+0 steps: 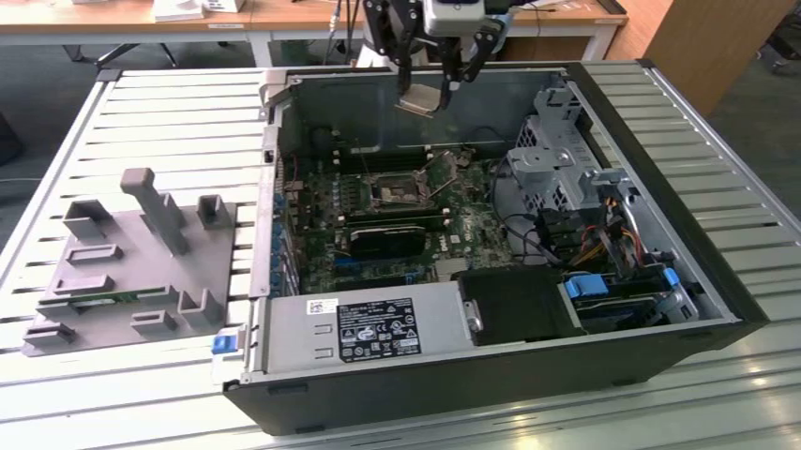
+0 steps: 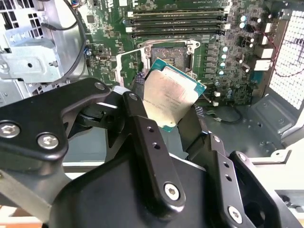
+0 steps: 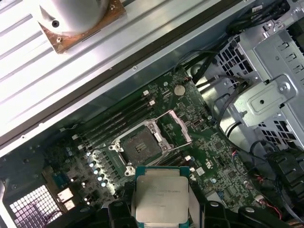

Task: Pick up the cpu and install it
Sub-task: 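Place the cpu into insertion slot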

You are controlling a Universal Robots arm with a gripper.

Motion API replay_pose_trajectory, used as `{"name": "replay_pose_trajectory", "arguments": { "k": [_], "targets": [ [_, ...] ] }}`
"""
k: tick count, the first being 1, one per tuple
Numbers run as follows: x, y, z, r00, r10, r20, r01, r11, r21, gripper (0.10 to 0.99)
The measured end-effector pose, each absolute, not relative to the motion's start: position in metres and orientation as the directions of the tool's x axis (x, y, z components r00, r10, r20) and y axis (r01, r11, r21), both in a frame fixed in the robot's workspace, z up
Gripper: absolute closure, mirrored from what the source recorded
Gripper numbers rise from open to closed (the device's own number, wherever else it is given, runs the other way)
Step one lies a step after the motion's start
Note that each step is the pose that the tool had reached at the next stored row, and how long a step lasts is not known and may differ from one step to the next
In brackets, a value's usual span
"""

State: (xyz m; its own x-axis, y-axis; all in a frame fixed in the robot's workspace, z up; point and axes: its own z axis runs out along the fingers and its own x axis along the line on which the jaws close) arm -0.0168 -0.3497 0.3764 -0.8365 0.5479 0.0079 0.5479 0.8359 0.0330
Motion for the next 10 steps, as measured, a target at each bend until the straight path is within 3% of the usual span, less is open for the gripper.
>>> {"name": "replay_pose_trajectory", "arguments": {
  "k": [10],
  "targets": [
    [-0.0168,-0.3496,0.3758,-0.79,0.613,0.008,0.613,0.789,0.033,0.553]
  ]
}}
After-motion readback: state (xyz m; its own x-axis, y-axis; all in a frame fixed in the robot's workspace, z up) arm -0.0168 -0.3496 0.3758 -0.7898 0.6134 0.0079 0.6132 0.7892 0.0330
